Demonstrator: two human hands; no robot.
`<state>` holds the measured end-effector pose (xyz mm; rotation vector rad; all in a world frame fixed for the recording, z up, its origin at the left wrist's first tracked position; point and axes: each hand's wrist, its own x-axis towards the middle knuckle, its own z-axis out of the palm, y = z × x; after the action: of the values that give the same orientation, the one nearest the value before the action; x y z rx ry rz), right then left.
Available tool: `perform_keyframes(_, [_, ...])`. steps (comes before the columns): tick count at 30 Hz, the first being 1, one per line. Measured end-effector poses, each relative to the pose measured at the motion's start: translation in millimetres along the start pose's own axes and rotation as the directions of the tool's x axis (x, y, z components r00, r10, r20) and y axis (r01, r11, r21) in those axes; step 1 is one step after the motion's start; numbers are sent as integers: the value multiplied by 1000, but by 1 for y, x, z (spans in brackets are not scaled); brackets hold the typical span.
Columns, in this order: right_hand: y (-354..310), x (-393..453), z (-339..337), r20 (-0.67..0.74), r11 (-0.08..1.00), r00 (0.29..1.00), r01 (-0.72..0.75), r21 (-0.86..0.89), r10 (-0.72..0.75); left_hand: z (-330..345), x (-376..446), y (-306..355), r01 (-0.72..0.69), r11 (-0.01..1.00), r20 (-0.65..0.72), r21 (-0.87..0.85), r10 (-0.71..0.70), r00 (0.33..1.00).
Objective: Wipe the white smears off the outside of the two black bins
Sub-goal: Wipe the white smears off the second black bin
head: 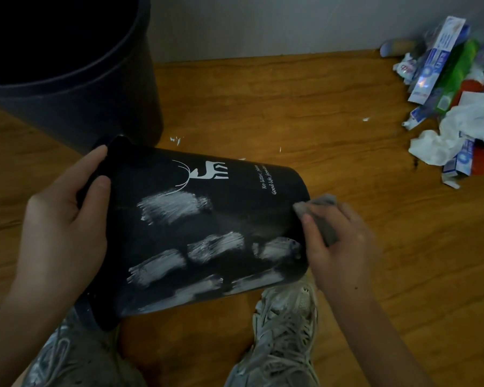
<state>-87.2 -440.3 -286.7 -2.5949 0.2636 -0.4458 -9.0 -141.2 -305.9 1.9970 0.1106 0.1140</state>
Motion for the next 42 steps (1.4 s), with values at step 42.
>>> perform_keyframes(42, [-113, 23, 48, 185, 860, 841, 487, 152, -508, -6, -13, 47, 120, 993, 59, -13, -119, 991])
